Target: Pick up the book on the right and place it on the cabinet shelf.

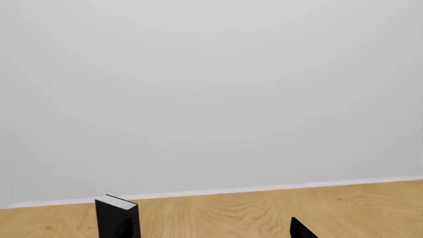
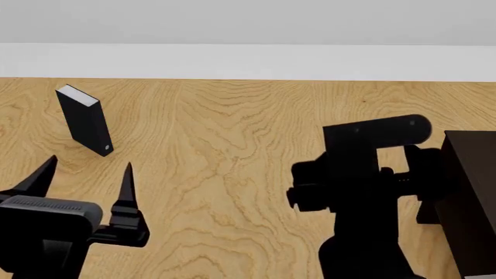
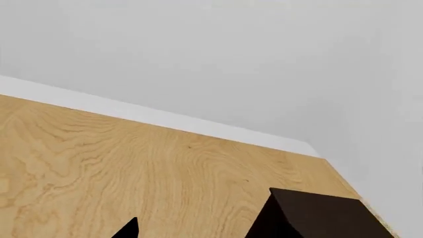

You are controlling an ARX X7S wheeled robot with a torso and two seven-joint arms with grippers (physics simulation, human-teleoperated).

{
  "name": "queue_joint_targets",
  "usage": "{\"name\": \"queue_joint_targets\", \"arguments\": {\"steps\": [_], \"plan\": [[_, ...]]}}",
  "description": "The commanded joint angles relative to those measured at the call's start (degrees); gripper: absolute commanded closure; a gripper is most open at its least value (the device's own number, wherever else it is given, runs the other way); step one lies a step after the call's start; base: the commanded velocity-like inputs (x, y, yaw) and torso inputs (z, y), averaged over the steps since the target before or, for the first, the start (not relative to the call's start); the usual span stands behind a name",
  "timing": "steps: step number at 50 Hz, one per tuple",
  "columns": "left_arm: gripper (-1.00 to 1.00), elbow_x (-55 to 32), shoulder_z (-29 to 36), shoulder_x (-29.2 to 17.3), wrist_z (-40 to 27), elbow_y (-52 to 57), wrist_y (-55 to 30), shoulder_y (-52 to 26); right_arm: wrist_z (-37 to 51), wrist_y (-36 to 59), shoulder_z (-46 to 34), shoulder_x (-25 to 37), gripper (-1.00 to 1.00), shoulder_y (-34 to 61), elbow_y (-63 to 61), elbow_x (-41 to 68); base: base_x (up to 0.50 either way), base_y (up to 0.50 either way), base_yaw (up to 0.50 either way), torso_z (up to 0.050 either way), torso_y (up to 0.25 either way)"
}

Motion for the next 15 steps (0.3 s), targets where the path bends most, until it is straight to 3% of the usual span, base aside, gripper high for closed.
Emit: {"name": "queue_joint_targets", "arguments": {"steps": [1, 15], "plan": [[-1.0, -0.61, -0.21, -0.31, -0.12, 1.19, 0.15, 0.35, 0.89, 3.09, -0.31, 0.19, -1.0, -0.36, -6.06, 0.1, 0.0, 0.0, 0.0, 0.0, 0.0], [-1.0, -0.77, 0.01, -0.49, -0.24, 1.75, 0.09, 0.42, 1.69, 6.07, -1.82, 0.23, -1.0, 0.08, -10.66, -0.05, 0.0, 0.0, 0.0, 0.0, 0.0]]}}
